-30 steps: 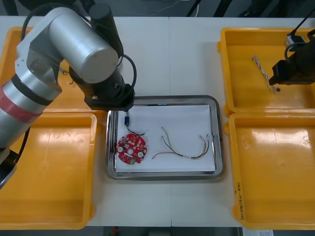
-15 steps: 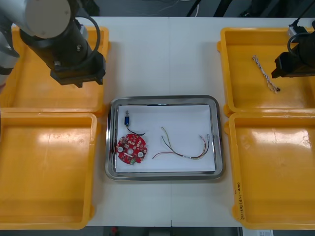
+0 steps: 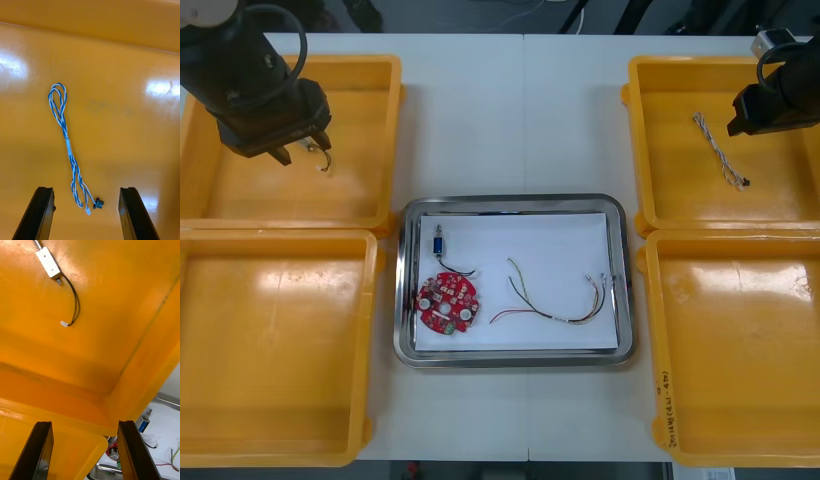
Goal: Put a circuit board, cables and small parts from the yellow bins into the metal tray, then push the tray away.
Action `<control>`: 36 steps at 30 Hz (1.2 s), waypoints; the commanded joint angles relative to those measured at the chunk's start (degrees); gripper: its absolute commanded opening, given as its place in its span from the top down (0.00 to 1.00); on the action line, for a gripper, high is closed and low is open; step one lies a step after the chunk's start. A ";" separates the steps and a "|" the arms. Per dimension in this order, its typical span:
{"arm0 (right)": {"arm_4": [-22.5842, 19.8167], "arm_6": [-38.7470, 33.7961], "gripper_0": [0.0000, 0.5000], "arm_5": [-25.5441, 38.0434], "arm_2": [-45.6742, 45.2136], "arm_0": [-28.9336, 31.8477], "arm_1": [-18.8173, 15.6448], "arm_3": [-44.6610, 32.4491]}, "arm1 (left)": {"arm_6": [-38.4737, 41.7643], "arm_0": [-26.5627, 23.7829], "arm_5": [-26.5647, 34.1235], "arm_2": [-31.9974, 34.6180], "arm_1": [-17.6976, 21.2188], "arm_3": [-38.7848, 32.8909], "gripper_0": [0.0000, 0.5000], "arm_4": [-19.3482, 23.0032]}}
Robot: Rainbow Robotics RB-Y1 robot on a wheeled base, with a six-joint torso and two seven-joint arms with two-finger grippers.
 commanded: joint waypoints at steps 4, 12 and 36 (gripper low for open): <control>1.66 7.49 0.00 -6.35 -0.87 -7.08 1.11 8.35 | -6.16 -5.44 -0.07 3.11 3.05 5.89 0.00 -3.70; 1.92 10.65 0.00 -11.18 -0.87 -8.93 2.95 13.71 | -6.87 -6.23 -4.11 3.20 3.40 10.37 0.00 -5.19; 0.87 12.32 0.00 -19.18 -0.96 -11.39 4.36 24.43 | -9.06 -14.58 -21.60 3.20 0.23 36.04 0.00 -6.95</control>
